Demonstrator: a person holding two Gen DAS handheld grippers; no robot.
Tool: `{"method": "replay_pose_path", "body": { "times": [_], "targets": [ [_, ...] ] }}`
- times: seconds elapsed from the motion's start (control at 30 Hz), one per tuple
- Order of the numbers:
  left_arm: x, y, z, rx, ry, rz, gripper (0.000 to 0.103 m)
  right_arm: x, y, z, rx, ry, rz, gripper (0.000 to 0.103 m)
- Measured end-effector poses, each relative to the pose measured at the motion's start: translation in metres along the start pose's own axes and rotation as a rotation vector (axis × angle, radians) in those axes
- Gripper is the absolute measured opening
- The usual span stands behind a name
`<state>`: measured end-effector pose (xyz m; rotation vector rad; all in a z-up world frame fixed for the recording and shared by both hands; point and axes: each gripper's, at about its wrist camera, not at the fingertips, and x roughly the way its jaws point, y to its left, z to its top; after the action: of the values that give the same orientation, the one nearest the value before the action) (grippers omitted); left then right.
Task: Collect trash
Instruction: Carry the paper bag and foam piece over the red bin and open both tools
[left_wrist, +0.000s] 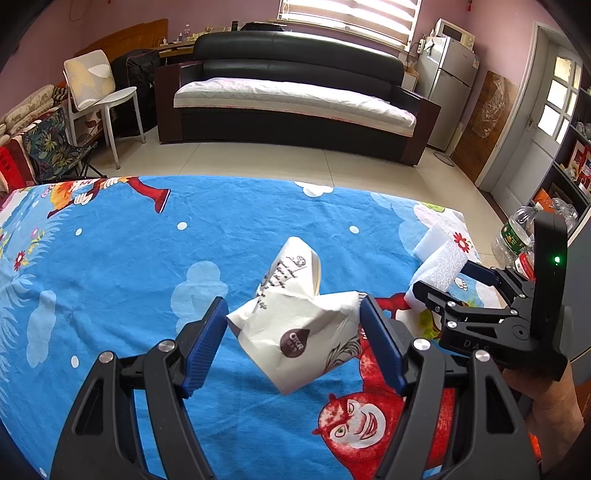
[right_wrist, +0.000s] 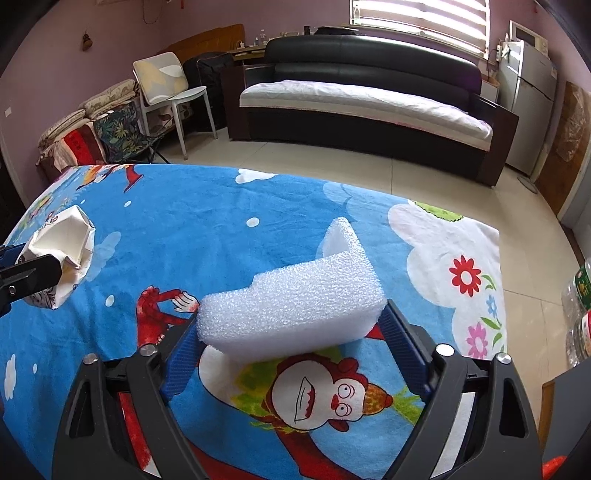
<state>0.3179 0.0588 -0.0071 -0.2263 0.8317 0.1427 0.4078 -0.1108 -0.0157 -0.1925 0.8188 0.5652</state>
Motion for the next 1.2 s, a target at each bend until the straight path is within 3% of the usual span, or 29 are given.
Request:
{"method": "replay_pose_path", "body": {
  "times": [0.3,0.63,0.93,1.2],
  "targets": [
    [-0.001,-0.005,0.001,0.01,-0.007,-0.013,0.071,-0.02,-0.003,-0.01,0.021,-0.027,-0.034,0.082],
    [-0.012,-0.035,0.0,0.069,-0.039,-0.048,0.071,-0.077,-0.017,-0.033,0.079,-0.065,-0.103,0.082],
    [-0.026,-0.084,-0.008,0.145,-0.052,-0.118,0.071,-0.139,-0.05,-0.066,0.159,-0.083,-0.189,0.082],
    [-0.042,-0.145,-0.034,0.259,-0.047,-0.194,0.071,-0.194,-0.084,-0.103,0.227,-0.089,-0.263,0.082]
  ]
}}
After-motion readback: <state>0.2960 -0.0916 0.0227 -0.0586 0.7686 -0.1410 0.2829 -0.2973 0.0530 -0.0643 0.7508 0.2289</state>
